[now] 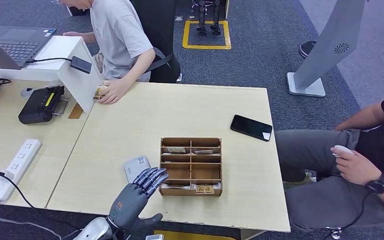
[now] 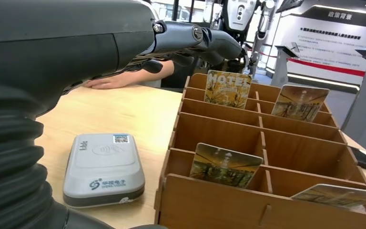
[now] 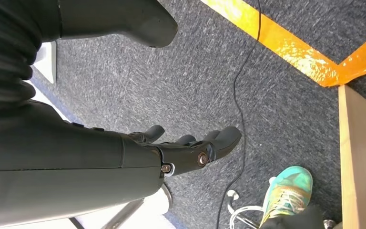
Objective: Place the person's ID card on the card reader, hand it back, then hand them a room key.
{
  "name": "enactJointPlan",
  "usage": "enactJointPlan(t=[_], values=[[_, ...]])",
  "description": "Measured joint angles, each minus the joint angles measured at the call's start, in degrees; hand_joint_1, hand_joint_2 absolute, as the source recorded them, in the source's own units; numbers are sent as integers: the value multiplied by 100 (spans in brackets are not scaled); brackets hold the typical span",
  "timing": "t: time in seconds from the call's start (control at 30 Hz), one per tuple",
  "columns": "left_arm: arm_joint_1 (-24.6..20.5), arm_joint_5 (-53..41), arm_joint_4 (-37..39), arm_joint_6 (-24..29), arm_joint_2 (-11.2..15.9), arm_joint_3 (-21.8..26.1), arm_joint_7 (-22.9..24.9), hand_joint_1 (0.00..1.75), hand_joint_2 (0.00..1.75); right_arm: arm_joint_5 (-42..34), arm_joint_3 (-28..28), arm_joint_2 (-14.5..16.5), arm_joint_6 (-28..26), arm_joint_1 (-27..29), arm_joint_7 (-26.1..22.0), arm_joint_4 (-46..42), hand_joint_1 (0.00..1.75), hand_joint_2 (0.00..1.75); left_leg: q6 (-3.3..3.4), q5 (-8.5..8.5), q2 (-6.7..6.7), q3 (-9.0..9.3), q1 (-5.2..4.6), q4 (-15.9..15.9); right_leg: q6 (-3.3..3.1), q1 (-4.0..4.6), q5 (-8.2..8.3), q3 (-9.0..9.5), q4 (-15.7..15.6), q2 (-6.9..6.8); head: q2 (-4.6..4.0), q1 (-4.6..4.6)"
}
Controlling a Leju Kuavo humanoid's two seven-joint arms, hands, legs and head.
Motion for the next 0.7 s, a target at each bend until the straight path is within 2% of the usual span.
enactJointPlan(t=[0.23,0.47,0.7], values=[[-34,141,94,-89,-152,-11,-37,0,175,-33,-1,13,4,-2,-17,-16,0,175,0,0,0,0,0,0,0,0,-1,-7,0,0,0,-2],[-223,-240,282,63,-351,-50,381,0,175,-68,3,39,2,-10,35,-29,0,175,0,0,0,0,0,0,0,0,0,-1,0,0,0,-1],[-345,-253,541,174,-507,-49,450,0,175,-68,18,48,19,-39,84,-30,0,175,0,0,-1,0,0,0,0,0,0,2,0,0,0,-1]])
